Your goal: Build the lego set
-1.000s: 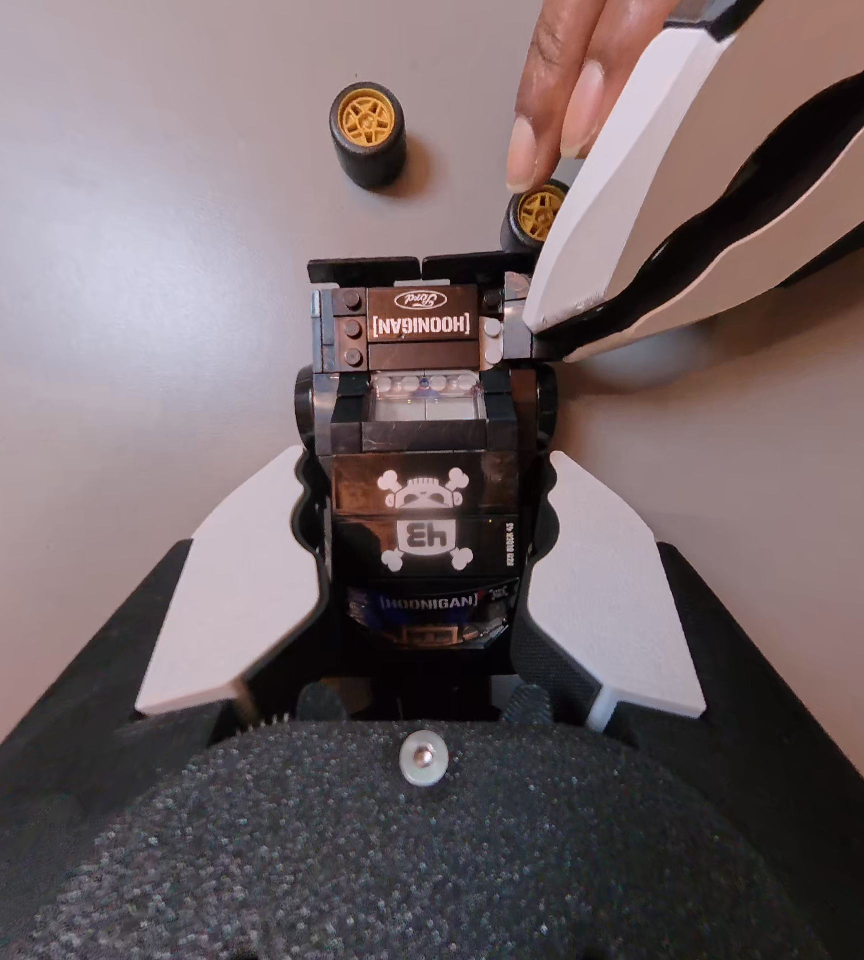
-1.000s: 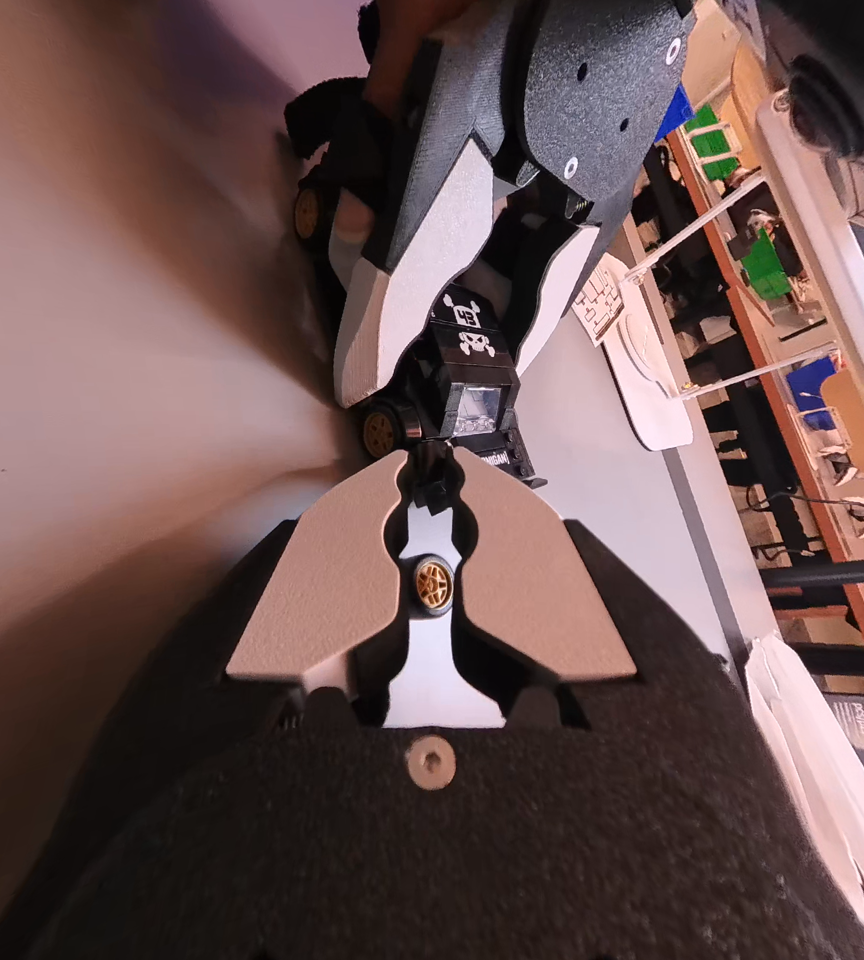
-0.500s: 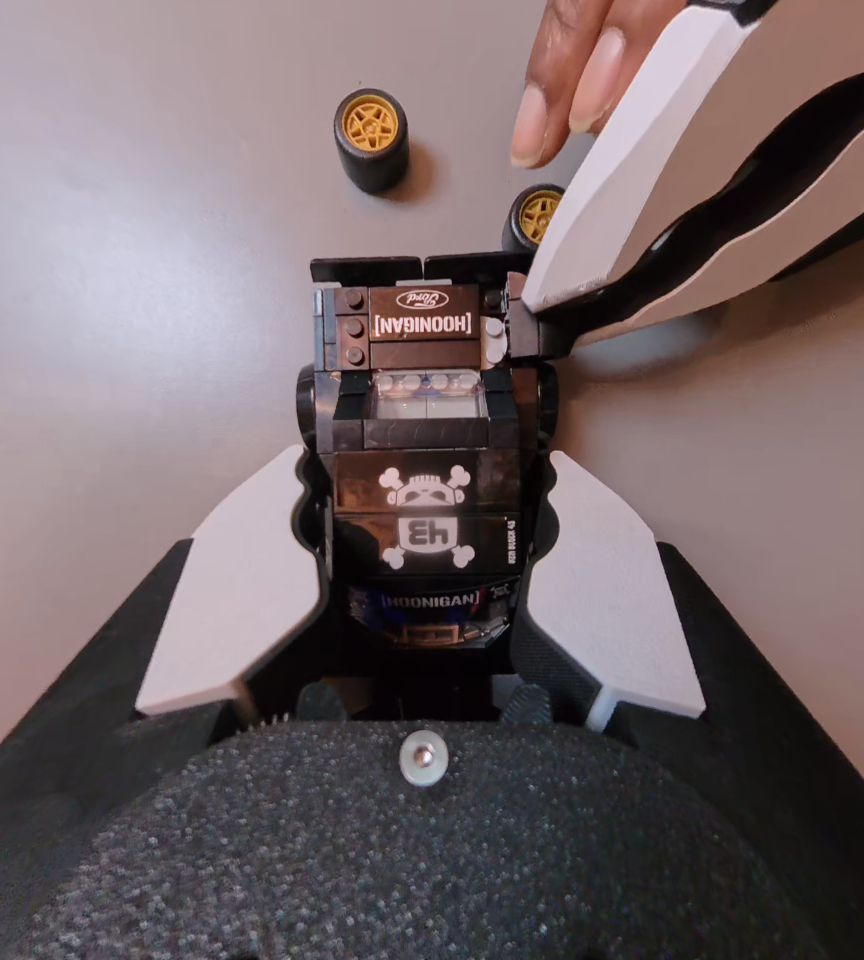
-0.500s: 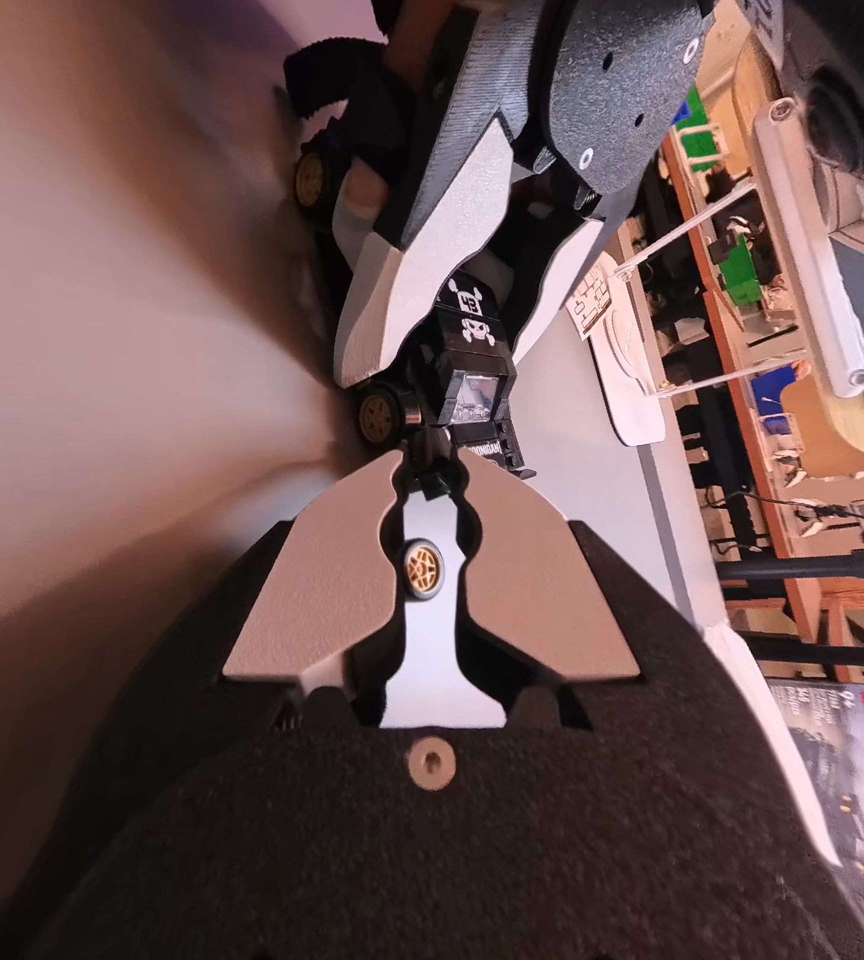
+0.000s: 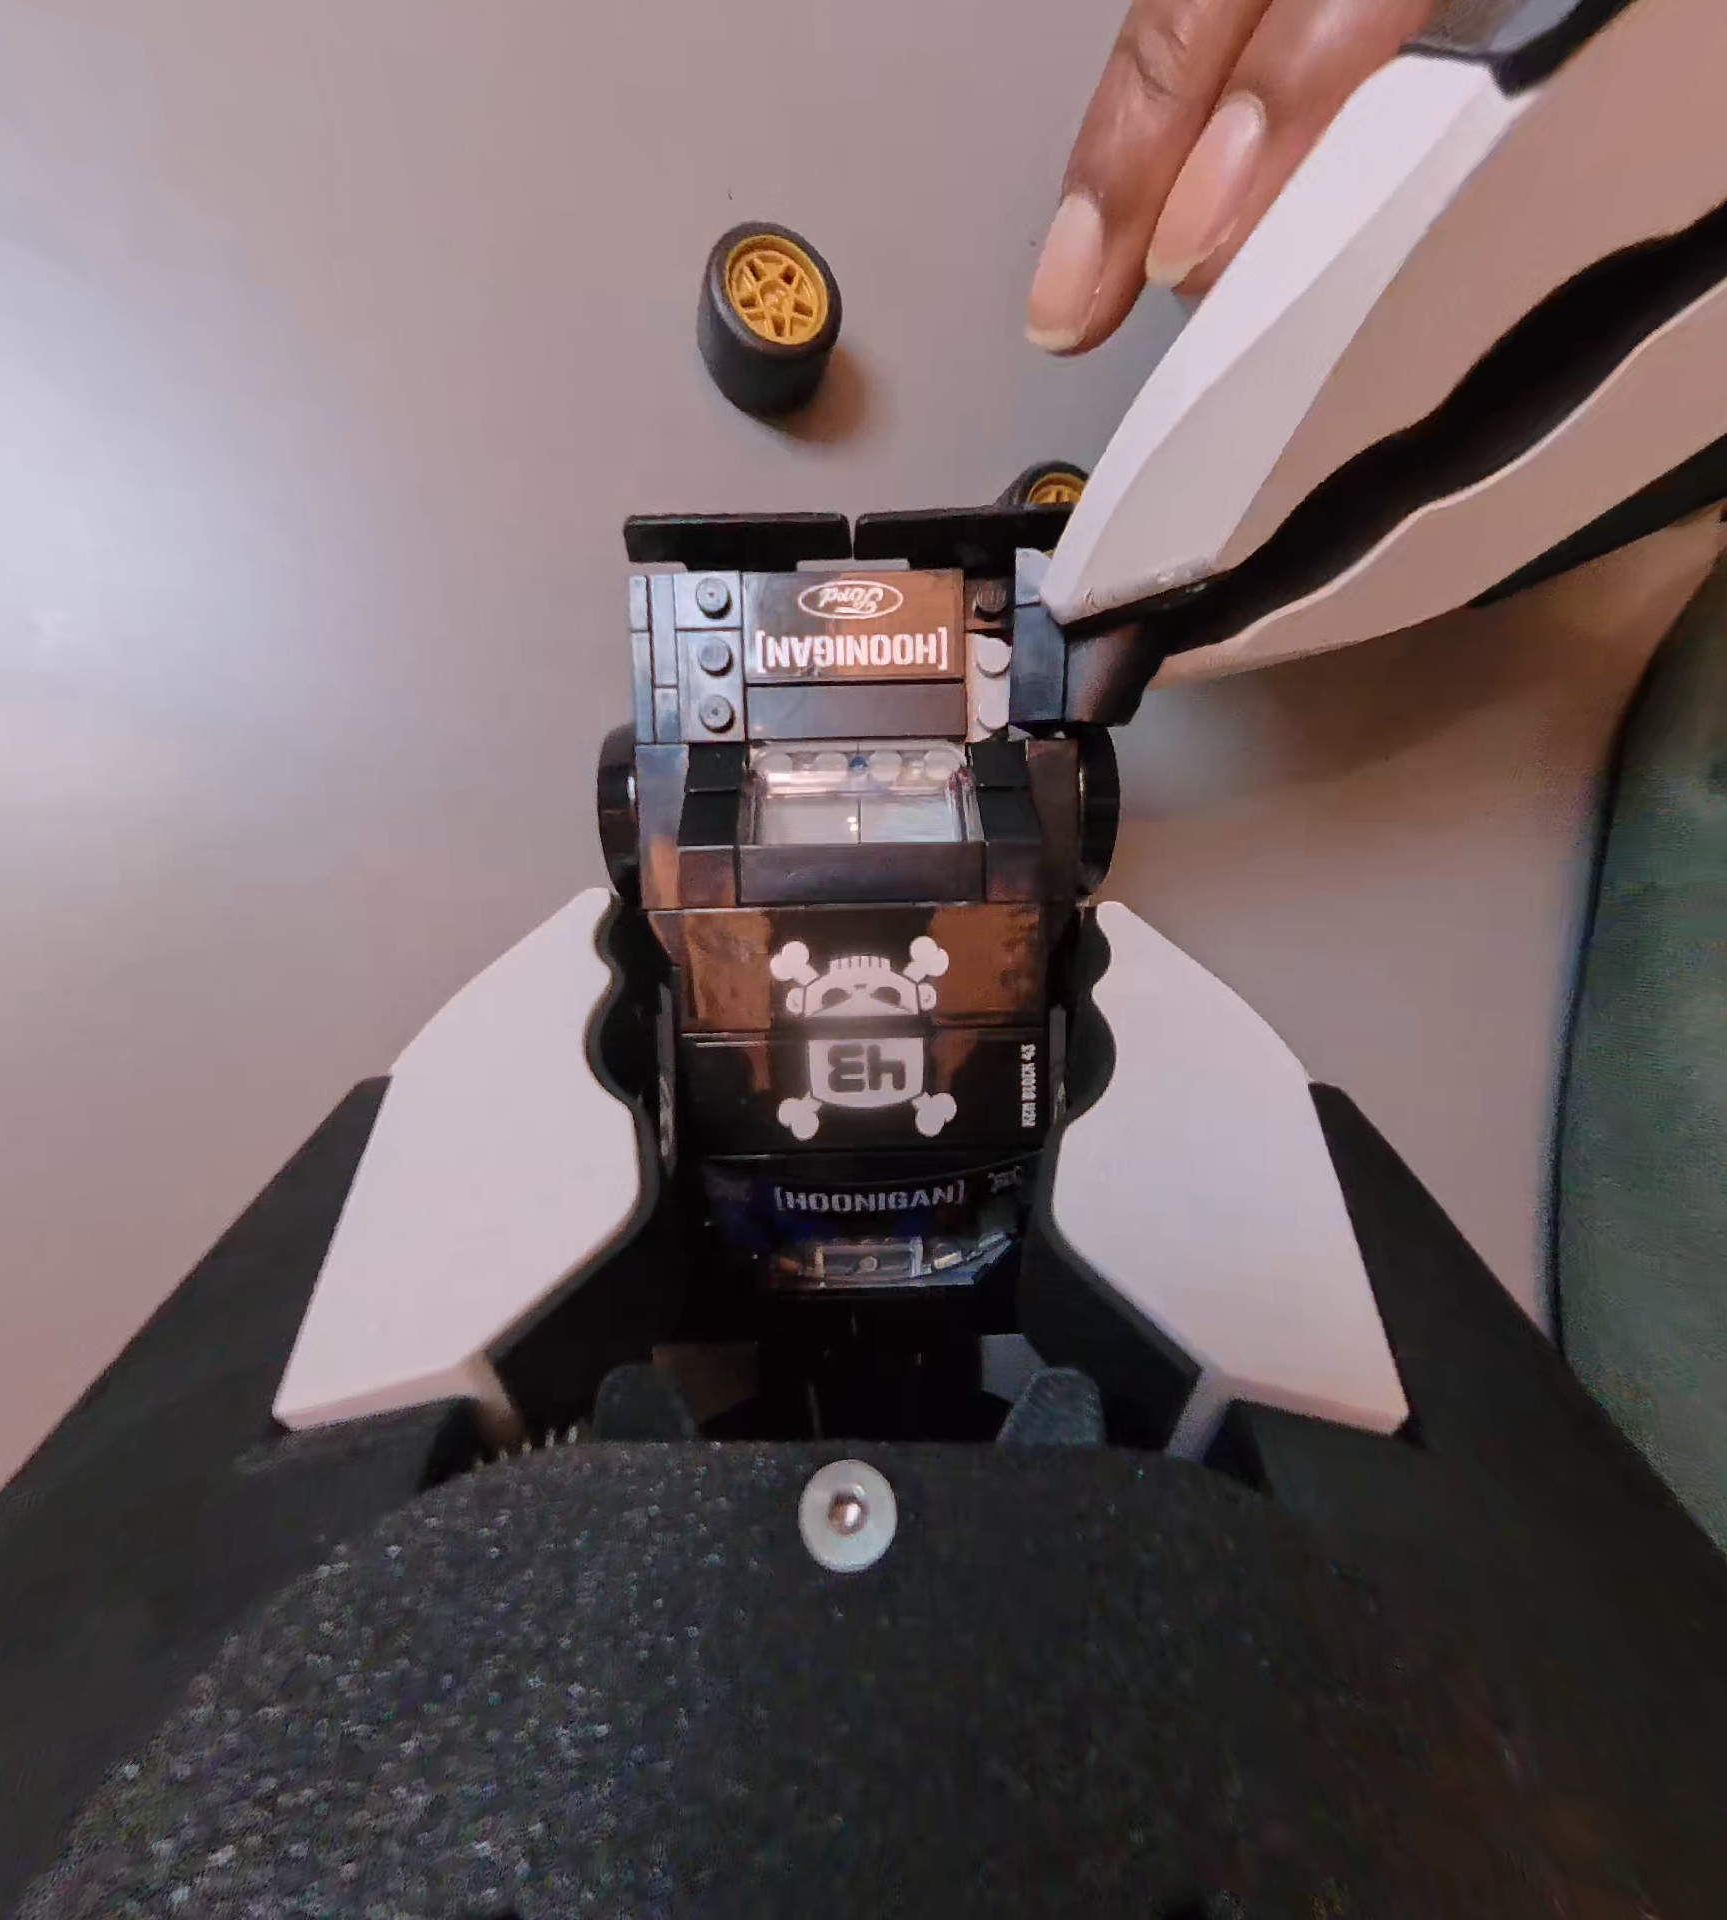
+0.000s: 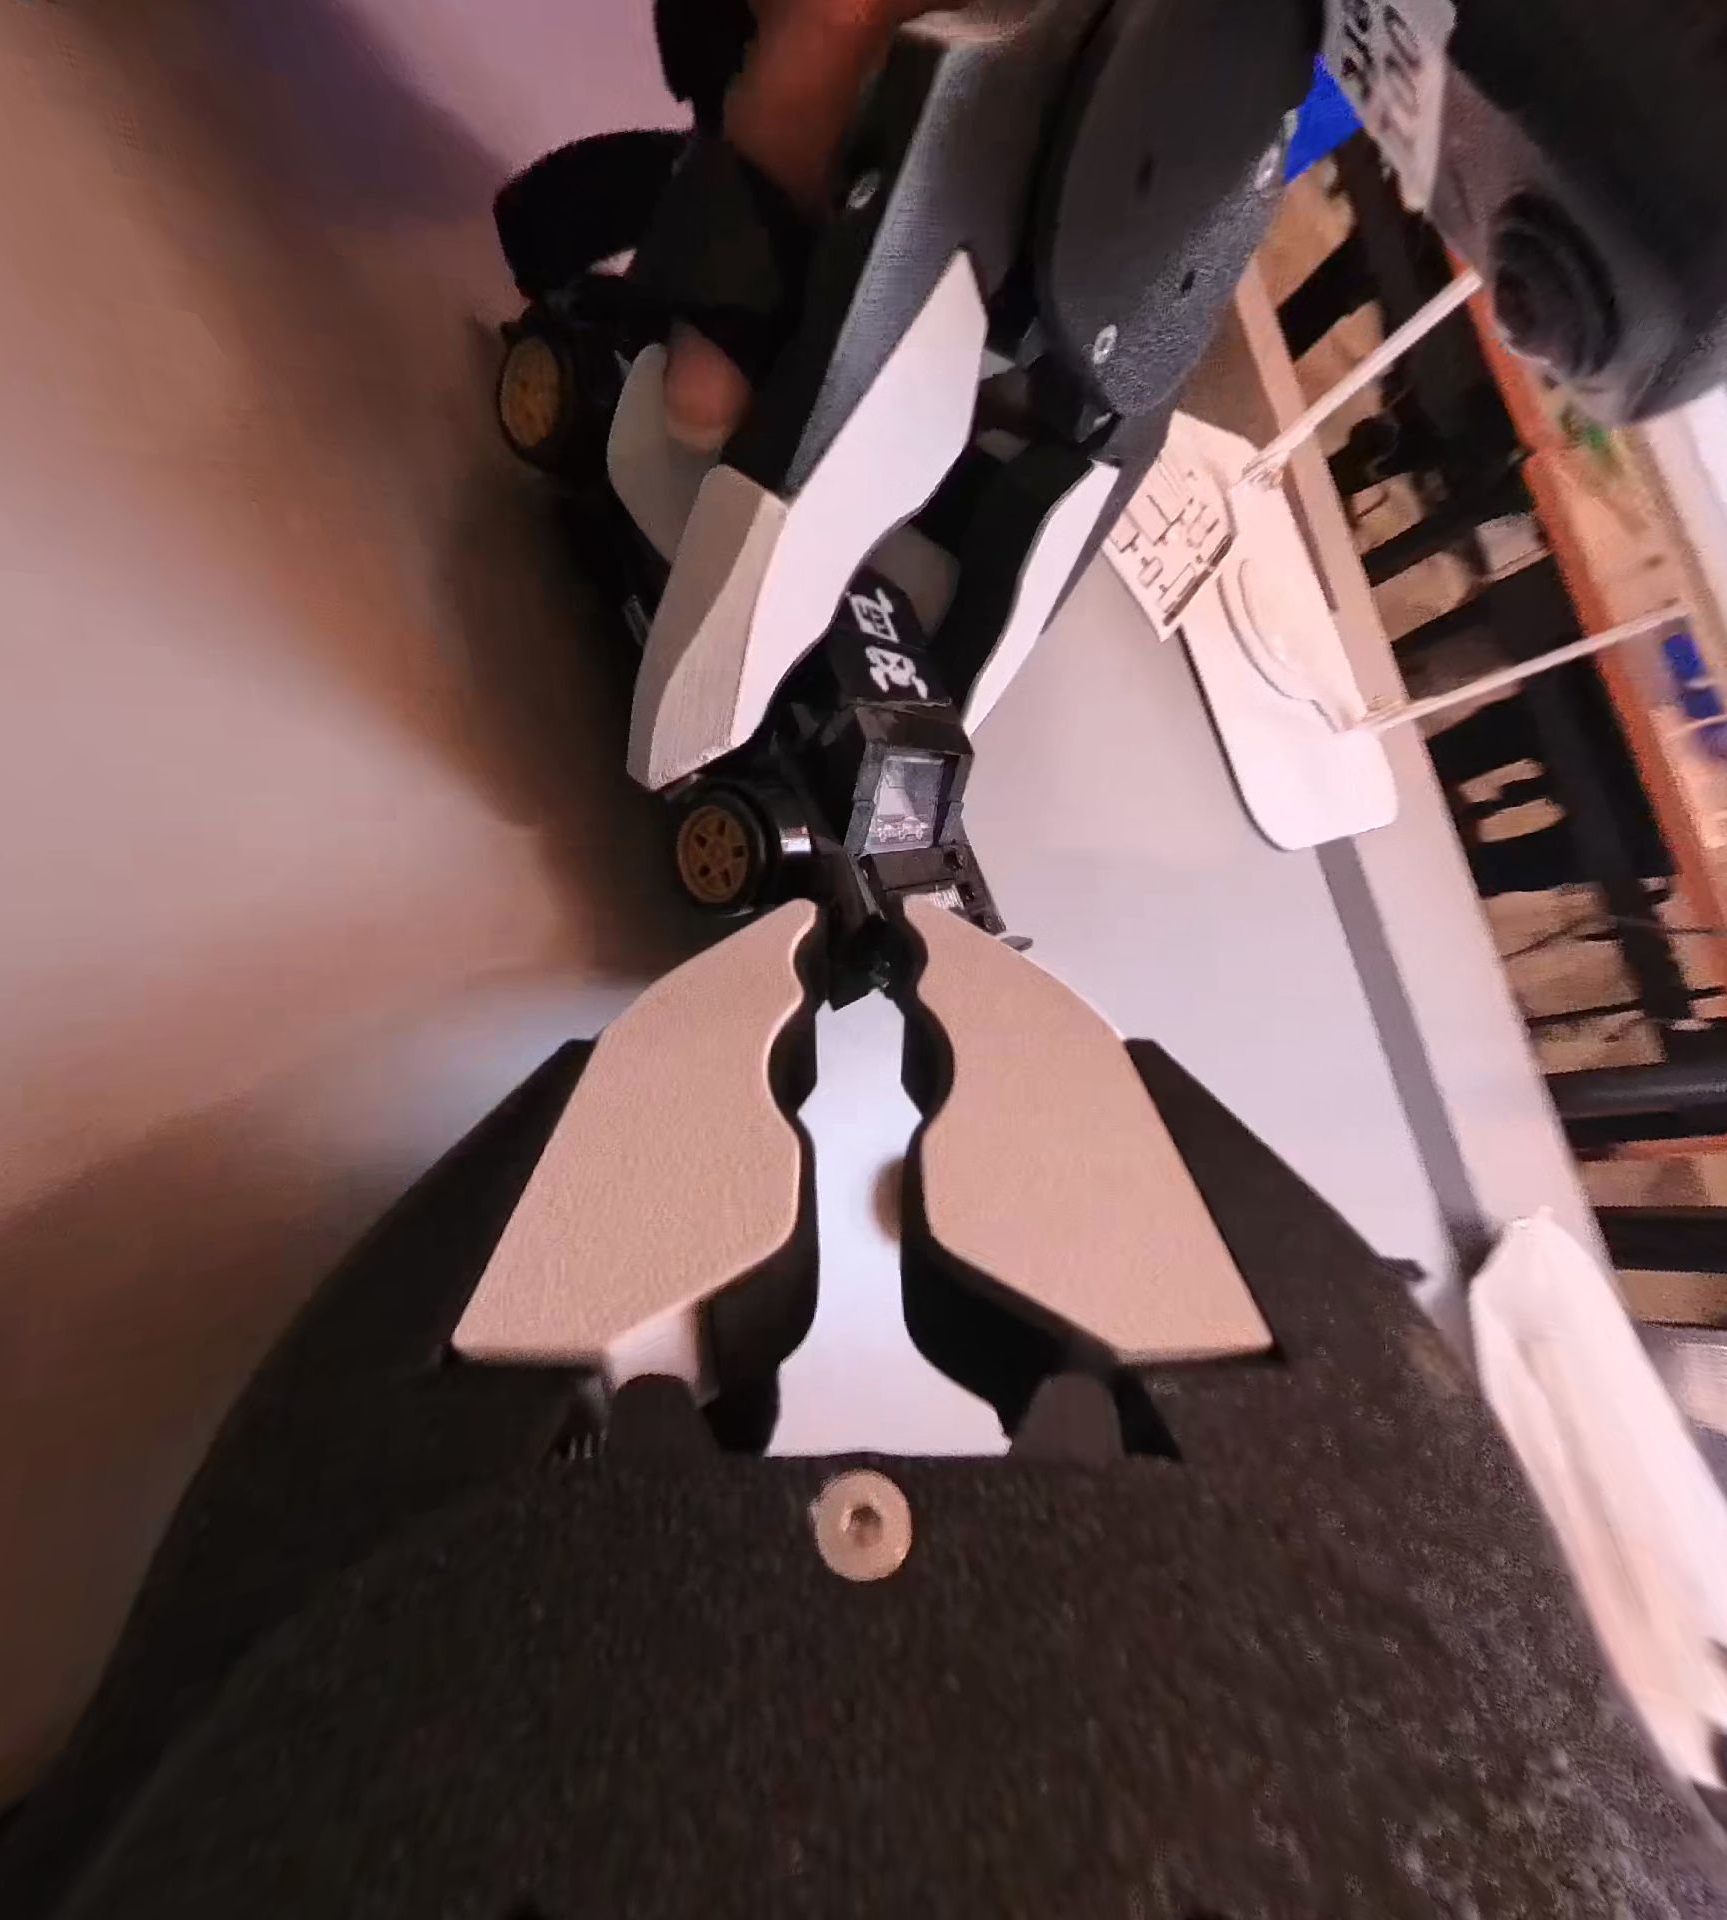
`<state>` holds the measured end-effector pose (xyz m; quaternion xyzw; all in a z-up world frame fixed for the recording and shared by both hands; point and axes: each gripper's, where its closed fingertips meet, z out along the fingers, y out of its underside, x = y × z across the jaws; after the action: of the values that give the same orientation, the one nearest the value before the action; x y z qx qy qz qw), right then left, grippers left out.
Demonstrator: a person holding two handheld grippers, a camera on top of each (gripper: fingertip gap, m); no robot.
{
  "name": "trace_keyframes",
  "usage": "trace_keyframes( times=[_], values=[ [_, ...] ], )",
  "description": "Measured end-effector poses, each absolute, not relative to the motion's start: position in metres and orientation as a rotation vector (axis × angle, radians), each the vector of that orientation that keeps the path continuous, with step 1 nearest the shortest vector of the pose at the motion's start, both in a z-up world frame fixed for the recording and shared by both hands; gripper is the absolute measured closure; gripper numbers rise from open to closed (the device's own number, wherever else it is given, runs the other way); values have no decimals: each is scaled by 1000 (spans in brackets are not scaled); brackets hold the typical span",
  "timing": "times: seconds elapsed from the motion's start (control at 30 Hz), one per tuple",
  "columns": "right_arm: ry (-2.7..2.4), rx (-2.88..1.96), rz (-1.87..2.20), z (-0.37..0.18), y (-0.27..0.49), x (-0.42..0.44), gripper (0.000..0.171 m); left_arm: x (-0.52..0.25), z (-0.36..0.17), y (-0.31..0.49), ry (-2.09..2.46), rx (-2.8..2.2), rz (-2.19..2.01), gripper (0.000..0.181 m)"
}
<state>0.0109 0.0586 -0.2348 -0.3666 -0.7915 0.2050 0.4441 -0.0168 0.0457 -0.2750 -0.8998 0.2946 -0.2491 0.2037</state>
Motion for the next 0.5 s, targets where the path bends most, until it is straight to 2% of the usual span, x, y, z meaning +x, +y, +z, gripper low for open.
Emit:
trace_keyframes(
  times=[0.17,0.5],
  values=[
    [-1989,-1069,679,-228,63,4,161,-19,-270,47,811,-2510,-837,102],
    [-2122,-1064,657,-227,67,1,163,-21,-268,50,808,-2493,-931,102]
  ],
)
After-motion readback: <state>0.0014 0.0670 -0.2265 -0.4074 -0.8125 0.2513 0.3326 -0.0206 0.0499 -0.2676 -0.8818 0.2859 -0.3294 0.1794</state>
